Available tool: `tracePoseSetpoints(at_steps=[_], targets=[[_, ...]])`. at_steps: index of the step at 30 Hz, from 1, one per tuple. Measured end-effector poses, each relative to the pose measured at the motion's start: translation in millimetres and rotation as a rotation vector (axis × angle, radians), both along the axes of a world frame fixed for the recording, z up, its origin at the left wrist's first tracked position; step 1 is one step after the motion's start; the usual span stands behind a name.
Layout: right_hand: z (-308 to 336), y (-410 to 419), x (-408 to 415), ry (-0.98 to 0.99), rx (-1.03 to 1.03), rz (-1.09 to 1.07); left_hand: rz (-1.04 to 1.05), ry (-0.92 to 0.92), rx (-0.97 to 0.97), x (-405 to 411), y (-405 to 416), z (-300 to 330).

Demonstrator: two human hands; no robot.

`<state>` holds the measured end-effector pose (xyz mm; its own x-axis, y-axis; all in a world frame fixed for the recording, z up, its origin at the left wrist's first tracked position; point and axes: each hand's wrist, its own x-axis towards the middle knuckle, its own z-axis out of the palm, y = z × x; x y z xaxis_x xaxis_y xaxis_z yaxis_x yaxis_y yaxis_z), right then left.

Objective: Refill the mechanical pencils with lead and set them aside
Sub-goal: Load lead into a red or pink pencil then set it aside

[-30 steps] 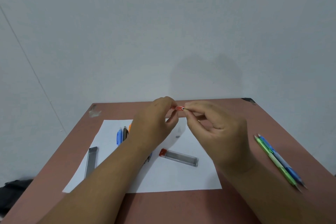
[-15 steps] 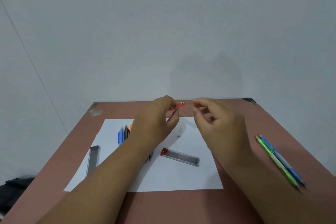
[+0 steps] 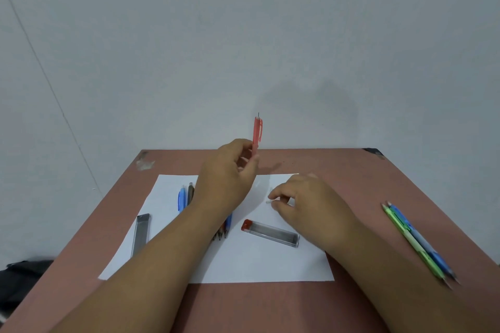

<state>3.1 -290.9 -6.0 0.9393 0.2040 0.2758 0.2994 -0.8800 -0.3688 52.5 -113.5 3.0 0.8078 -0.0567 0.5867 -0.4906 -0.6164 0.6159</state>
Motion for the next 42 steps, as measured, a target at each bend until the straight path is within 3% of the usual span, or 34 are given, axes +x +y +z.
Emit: tracePoseSetpoints(at_steps=[36,39,42], targets=[[1,5,1,0.002,-0.039,0.003,-0.068,0.078,0.043,2,-3,2],[4,4,0,-0.061,0.06,-0.021,-0.078,0.029,0.06,2,-3,1],[10,4,-5,-0.357,0.351,-0.077,-0.081,0.009,0.069,4,-2,-1]])
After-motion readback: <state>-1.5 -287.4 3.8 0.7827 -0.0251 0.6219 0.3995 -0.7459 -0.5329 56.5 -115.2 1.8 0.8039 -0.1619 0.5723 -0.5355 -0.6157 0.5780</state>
